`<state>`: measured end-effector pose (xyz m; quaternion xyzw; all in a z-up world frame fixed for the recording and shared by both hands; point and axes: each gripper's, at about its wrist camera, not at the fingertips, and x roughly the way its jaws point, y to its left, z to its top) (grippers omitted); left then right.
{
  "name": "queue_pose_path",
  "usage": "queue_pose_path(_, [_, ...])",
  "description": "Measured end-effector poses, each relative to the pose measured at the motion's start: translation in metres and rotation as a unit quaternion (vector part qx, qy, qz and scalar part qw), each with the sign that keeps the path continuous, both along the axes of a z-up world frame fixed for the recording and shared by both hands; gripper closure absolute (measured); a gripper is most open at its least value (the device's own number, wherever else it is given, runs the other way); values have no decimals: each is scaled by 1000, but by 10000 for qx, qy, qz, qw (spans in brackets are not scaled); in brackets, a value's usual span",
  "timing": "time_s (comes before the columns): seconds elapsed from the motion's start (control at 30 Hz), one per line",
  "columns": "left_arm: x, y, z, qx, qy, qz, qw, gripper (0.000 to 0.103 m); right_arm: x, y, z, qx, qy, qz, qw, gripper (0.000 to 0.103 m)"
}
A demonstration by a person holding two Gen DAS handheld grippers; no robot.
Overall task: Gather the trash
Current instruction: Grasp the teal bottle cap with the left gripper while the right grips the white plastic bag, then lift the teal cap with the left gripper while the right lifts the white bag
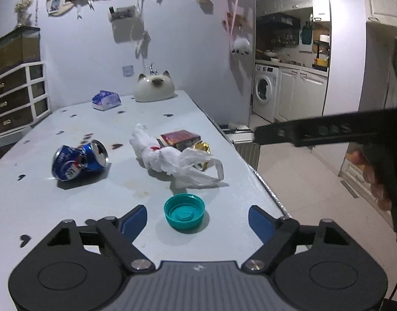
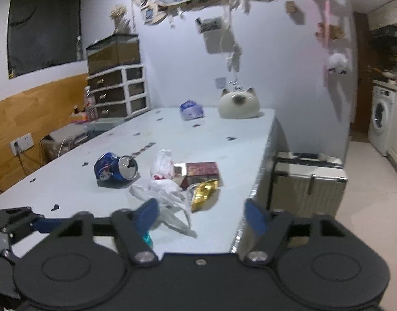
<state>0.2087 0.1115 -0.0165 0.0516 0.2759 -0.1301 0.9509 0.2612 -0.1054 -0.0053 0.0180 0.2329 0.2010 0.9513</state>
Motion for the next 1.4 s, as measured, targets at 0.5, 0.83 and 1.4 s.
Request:
queue_pose_path(0.5, [47, -3, -30, 299, 289, -146, 9990, 34, 74, 60, -26, 316, 525, 535, 9967, 42])
queue_pose_path(0.83, [68, -2, -38, 14, 388, -380, 9985, 53, 119, 65, -24, 700, 795, 365, 9937, 42])
queue_pose_path(1.4, [59, 80, -23, -397, 341, 932, 9943, 53, 128, 124, -50, -646, 673, 796, 9925, 49])
